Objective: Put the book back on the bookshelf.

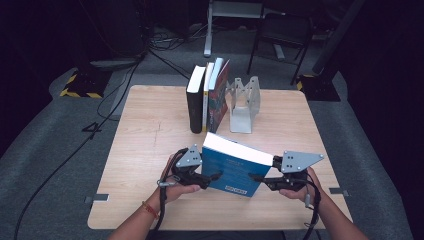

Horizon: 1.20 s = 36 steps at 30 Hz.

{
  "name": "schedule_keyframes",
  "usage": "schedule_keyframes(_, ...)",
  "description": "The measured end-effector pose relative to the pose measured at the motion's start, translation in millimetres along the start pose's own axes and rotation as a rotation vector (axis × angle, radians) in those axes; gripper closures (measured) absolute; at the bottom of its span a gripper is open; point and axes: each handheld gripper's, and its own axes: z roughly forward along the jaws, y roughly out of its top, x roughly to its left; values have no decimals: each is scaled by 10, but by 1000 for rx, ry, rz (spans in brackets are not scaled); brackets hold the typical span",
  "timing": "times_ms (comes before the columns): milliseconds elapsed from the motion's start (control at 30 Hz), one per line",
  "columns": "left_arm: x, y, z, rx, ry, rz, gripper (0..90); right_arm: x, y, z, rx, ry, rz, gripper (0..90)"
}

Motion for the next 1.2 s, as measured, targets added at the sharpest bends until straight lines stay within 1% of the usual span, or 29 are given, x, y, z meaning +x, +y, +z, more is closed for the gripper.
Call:
schedule_keyframes(67, 19, 32, 62, -1, -13, 5, 252, -11, 18, -29, 4, -10, -1, 591)
schedule_keyframes(167, 27, 62, 116, 2, -25, 9, 251, -33, 66, -60, -3, -22, 24, 582)
schedule_keyframes(233, 30, 71, 136, 2, -33, 13, 249, -40, 105, -72, -10, -21, 34, 549)
schedule_keyframes(267, 34, 71, 137, 3, -36, 14, 247, -40, 139, -75, -8, -15, 42, 544)
schedule_keyframes(300, 35, 66, 136, 1, -41, 10, 246, -39, 162, -74, 2, -18, 38, 544)
schedule_keyframes(333, 32, 64, 133, 1, -41, 10, 244, -36, 200, -73, 15, -23, 34, 542)
schedule_keyframes(367, 24, 61, 128, 2, -39, 8, 242, -36, 220, -74, 19, -20, 40, 539)
schedule_keyframes(500, 8, 39, 102, 16, -33, 10, 237, -64, 307, -69, 23, 1, 73, 536)
schedule_keyframes(533, 8, 13, 82, 29, -22, 8, 238, -64, 326, -69, 25, 4, 80, 534)
schedule_keyframes(567, 12, -14, 66, 39, -18, -1, 236, -65, 366, -66, 35, 12, 86, 531)
schedule_keyframes(600, 19, -38, 50, 49, -16, -6, 239, -64, 393, -60, 51, 10, 88, 524)
schedule_keyframes(667, 35, -128, -21, 86, 6, -13, 241, -63, 430, -49, 68, 11, 93, 524)
schedule_keyframes(700, 39, -177, -59, 103, 15, -18, 245, -69, 447, -36, 75, 15, 107, 524)
schedule_keyframes(733, 39, -177, -59, 103, 15, -18, 246, -69, 447, -36, 75, 15, 107, 524)
schedule_keyframes(767, 40, -277, -138, 135, 35, -19, 246, -76, 457, -24, 81, 21, 114, 524)
schedule_keyframes(800, 42, -336, -187, 154, 47, -17, 250, -81, 466, -8, 82, 26, 118, 528)
schedule_keyframes(867, 42, -458, -288, 189, 70, -33, 251, -84, 475, 9, 84, 32, 120, 539)
schedule_keyframes(933, 52, -573, -380, 217, 92, -44, 251, -79, 487, 15, 85, 30, 120, 556)
schedule_keyframes(967, 58, -631, -419, 231, 101, -57, 250, -77, 492, 15, 86, 29, 122, 562)
schedule_keyframes(1000, 58, -686, -451, 252, 119, -61, 249, -73, 495, 15, 88, 26, 119, 567)
schedule_keyframes(1033, 56, -738, -475, 275, 137, -55, 248, -70, 499, 14, 91, 21, 121, 570)
schedule_keyframes(1067, 55, -786, -501, 294, 145, -55, 243, -65, 501, 15, 92, 15, 122, 578)
schedule_keyframes(1133, 48, -874, -556, 314, 160, -75, 230, -52, 507, 12, 95, 1, 114, 591)
schedule_keyframes(1200, 55, -926, -596, 316, 165, -91, 226, -50, 510, 8, 98, -12, 117, 599)
